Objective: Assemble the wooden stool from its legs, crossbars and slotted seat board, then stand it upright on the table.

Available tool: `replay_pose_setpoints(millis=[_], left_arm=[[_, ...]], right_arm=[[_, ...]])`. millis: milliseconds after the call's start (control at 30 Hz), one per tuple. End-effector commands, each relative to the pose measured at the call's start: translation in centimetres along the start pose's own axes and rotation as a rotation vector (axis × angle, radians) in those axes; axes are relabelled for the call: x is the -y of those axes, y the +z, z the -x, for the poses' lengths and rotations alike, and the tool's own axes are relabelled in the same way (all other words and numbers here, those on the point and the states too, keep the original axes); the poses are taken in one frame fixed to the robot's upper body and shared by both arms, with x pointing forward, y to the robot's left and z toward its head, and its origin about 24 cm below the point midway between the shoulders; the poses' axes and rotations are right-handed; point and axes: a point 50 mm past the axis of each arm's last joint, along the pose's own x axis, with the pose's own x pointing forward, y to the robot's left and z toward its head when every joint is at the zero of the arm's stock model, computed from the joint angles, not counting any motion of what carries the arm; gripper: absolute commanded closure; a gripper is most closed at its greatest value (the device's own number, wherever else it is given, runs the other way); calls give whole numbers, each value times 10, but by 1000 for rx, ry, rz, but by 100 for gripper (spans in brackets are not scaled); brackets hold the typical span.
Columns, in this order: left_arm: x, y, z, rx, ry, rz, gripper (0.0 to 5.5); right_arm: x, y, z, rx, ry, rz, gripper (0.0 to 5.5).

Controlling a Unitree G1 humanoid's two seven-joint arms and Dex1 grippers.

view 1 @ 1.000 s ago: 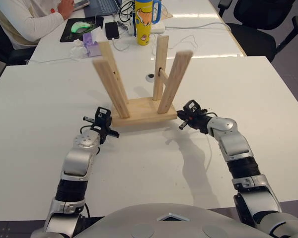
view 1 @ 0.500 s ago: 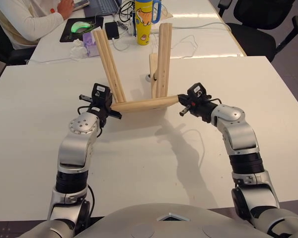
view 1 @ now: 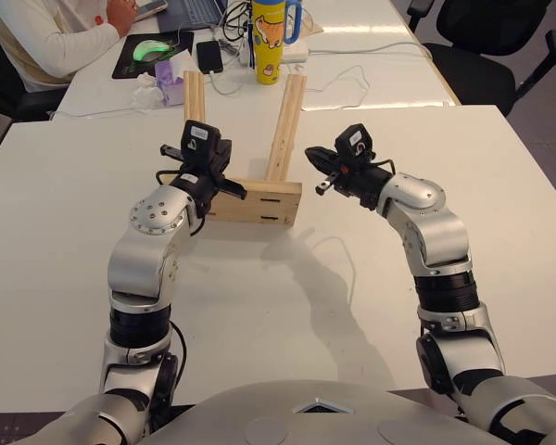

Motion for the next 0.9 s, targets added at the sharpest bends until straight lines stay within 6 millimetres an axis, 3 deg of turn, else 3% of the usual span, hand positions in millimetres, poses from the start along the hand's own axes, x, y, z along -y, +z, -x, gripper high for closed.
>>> replay_pose_setpoints(millis=[33, 100, 200, 333, 400, 467, 567, 700, 900], left_arm=[[-35, 1, 2, 22, 139, -23, 548], [-60, -8, 4, -3, 211, -20, 548], [-91, -38, 7, -111, 266, -65, 548], [-110, -90, 12, -236, 247, -95, 548], [-110, -116, 13, -290, 209, -131, 548], [-104, -129, 9, -290, 155, -147, 548], [-90, -134, -5, -241, 64, -173, 548], [-77, -125, -23, -157, -13, -184, 548], [-54, -122, -25, -116, -140, -182, 548]], right_arm=[[11, -29, 1, -143, -121, -6, 550], [9, -39, 1, -177, -136, -17, 550], [1, -47, -1, -206, -139, -36, 550], [-9, -55, -5, -228, -131, -52, 550], [-13, -57, -7, -234, -123, -60, 550], [-16, -59, -8, -239, -116, -65, 550], [-18, -65, -9, -256, -114, -67, 550], [-19, -70, -10, -272, -113, -67, 550], [-16, -76, -11, -281, -134, -76, 550]])
